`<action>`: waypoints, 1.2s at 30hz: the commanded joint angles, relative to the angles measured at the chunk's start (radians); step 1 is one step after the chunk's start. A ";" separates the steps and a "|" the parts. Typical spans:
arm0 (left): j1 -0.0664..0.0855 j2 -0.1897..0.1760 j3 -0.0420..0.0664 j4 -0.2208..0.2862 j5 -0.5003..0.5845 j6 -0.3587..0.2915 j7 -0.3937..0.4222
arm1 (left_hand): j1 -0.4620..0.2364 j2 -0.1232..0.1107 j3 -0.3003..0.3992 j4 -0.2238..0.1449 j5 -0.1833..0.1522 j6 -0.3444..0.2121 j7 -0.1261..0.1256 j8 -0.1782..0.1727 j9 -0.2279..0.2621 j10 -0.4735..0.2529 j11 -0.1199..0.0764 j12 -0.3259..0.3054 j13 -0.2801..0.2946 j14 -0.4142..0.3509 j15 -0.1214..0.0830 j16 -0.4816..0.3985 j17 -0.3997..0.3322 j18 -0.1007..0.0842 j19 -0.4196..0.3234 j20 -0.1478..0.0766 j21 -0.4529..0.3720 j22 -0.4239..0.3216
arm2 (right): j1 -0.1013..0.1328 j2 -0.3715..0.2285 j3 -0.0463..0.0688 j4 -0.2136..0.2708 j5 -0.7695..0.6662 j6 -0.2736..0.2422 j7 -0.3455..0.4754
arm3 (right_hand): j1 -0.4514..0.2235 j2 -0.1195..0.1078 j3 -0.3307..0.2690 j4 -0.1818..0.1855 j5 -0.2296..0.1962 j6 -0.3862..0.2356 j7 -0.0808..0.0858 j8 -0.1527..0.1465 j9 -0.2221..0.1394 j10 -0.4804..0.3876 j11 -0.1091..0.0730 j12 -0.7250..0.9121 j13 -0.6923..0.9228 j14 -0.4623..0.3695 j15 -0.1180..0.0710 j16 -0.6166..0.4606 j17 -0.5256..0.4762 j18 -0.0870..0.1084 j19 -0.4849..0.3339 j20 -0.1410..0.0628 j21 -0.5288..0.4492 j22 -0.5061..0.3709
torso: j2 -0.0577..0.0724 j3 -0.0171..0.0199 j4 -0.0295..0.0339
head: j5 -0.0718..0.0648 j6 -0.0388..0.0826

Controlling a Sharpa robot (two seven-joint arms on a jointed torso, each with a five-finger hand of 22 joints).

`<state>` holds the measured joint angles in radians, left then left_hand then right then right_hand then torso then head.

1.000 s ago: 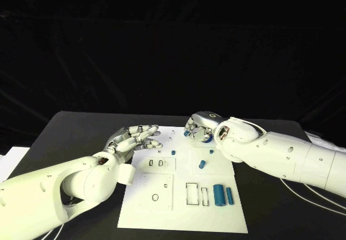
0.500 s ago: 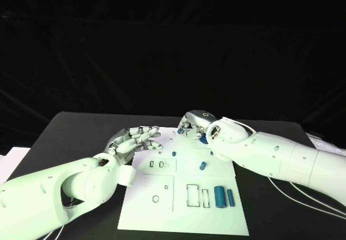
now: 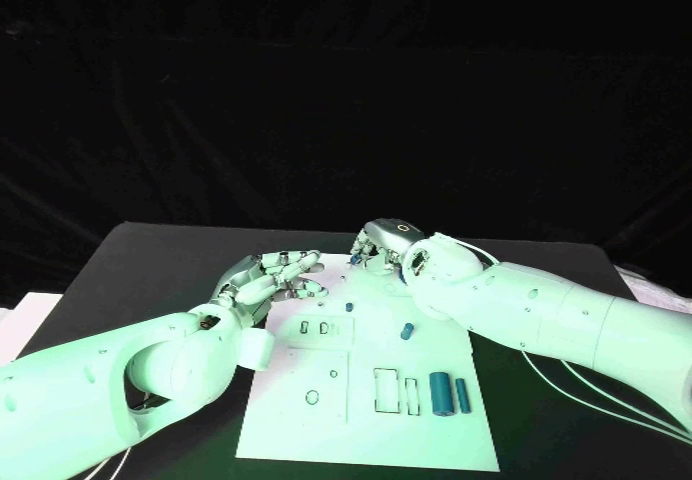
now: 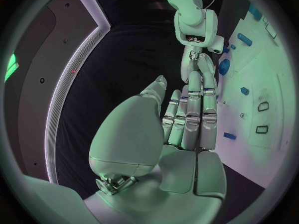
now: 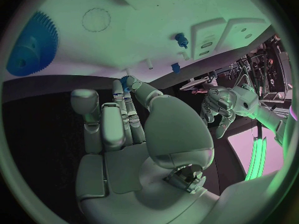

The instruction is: Assemble the parts on the task board

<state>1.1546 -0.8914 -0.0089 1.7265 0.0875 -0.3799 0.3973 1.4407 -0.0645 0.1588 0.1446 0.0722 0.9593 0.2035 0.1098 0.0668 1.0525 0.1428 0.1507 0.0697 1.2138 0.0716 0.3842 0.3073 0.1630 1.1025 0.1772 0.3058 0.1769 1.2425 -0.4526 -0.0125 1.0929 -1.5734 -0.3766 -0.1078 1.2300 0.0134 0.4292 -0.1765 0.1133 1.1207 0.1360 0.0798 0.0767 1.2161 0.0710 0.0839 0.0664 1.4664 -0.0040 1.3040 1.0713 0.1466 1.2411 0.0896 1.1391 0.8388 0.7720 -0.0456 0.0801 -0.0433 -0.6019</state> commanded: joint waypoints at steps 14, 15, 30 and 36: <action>0.005 0.004 0.001 0.006 0.002 0.014 0.000 | 0.001 0.007 0.001 -0.007 -0.005 0.002 0.006 -0.005 0.000 0.000 0.002 -0.004 -0.001 -0.006 0.001 0.006 0.003 0.016 0.008 -0.001 0.006 0.002 | -0.002 0.040 -0.003 -0.041 -0.006 0.034 -0.017 | -0.009 -0.008 0.000 0.013 -0.010 0.007 0.003 0.000 0.001 -0.001 0.002 -0.006 0.000 0.027 -0.006 0.005 0.002 -0.008 0.005 0.001 0.005 0.001 | 0.002 -0.0006 -0.0005 | 0.004 -0.001; 0.005 0.004 0.001 0.006 0.002 0.015 0.000 | 0.001 0.007 0.001 -0.007 -0.005 0.002 0.006 -0.005 0.000 0.000 0.002 -0.004 -0.001 -0.006 0.001 0.006 0.003 0.016 0.008 -0.001 0.006 0.002 | -0.002 0.042 -0.003 -0.044 -0.006 0.036 -0.017 | -0.009 -0.008 0.000 0.013 -0.010 0.007 0.003 0.000 0.001 -0.001 0.002 -0.006 0.000 0.027 -0.006 0.005 0.002 -0.008 0.005 0.001 0.005 0.001 | 0.002 -0.0010 0.0001 | 0.004 -0.001; 0.007 0.006 0.001 0.004 0.002 0.015 -0.002 | 0.001 0.007 0.001 -0.007 -0.005 0.002 0.006 -0.005 0.000 0.000 0.002 -0.004 -0.001 -0.006 0.001 0.006 0.003 0.016 0.008 -0.001 0.006 0.002 | -0.003 0.057 -0.006 -0.058 -0.006 0.056 -0.018 | -0.022 -0.048 -0.001 0.029 -0.015 -0.062 0.030 -0.019 -0.011 -0.072 0.028 -0.022 -0.004 0.012 0.013 -0.024 -0.047 -0.001 -0.029 0.016 -0.023 -0.046 | 0.004 -0.0010 -0.0003 | 0.008 -0.002; 0.007 0.005 0.001 0.004 0.002 0.014 -0.003 | 0.001 0.007 0.001 -0.007 -0.005 0.002 0.006 -0.005 0.000 0.000 0.002 -0.004 -0.001 -0.006 0.001 0.006 0.003 0.016 0.008 -0.001 0.006 0.002 | -0.003 0.052 -0.006 -0.052 -0.005 0.056 -0.012 | -0.017 -0.047 0.002 0.034 -0.012 -0.060 0.028 -0.014 -0.009 -0.070 0.027 -0.016 -0.002 0.012 0.014 -0.022 -0.042 0.000 -0.031 0.020 -0.022 -0.046 | 0.004 -0.0002 0.0008 | 0.007 -0.004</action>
<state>1.1600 -0.8881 -0.0089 1.7288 0.0880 -0.3799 0.3915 1.4407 -0.0645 0.1588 0.1446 0.0722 0.9593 0.2035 0.1099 0.0668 1.0525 0.1428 0.1507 0.0697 1.2138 0.0717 0.3842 0.3087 0.1629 1.1025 0.1772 0.3058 0.1776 1.2440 -0.3989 -0.0153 1.0394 -1.5725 -0.3569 -0.1185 1.2084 -0.0320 0.4305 -0.1475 0.1046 1.0578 0.1670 0.0641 0.0658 1.1460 0.1012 0.0656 0.0636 1.4665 0.0036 1.2826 1.0262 0.1467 1.2139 0.1092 1.1178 0.7914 0.7757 -0.0464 0.0803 -0.0353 -0.6049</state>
